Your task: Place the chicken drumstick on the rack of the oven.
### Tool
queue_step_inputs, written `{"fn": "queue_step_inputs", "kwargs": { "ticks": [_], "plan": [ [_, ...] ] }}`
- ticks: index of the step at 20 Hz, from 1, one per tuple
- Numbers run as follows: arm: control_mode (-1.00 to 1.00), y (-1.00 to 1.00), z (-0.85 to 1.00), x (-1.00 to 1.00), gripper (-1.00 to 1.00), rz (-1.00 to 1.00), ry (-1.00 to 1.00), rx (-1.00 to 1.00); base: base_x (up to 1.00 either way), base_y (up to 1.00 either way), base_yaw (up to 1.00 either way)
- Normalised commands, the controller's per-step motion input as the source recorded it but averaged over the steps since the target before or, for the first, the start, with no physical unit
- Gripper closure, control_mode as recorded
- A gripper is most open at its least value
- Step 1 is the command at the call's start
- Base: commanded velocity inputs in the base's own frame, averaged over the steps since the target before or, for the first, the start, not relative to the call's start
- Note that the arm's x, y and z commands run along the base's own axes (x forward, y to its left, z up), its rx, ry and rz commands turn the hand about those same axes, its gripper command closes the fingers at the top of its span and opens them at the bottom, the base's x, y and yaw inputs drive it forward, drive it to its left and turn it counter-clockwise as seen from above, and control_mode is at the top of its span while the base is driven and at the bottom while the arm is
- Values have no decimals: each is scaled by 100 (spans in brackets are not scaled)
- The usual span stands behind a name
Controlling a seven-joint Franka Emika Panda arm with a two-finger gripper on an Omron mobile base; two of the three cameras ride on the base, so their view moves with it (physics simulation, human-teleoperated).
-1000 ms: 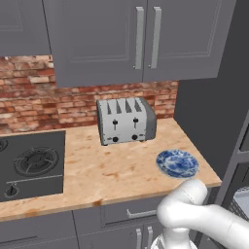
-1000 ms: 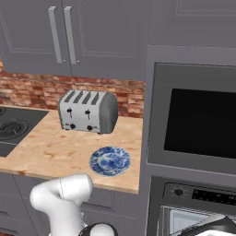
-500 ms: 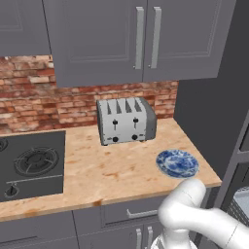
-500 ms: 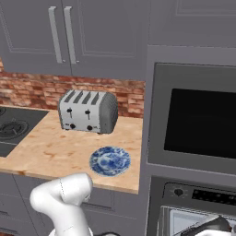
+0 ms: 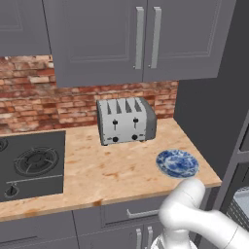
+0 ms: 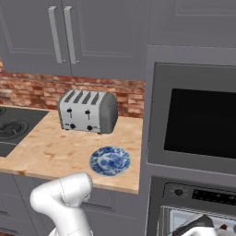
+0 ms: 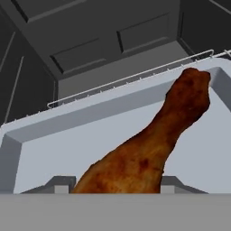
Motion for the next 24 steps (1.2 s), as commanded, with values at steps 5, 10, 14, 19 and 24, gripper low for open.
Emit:
{"fn": "queue_step_inputs", "kwargs": {
  "ticks": [5, 10, 14, 19, 24],
  "plan": [
    [-100, -16, -26, 29, 100, 0, 0, -3, 0, 0, 0],
    [-100, -19, -38, 13, 100, 0, 0, -2, 0, 0, 0],
    [-100, -13, -46, 1, 100, 0, 0, -2, 0, 0, 0],
    [-100, 0, -32, 0, 100, 1, 0, -1, 0, 0, 0],
    [-100, 0, -17, -1, 100, 1, 0, 0, 0, 0, 0]
  ]
}}
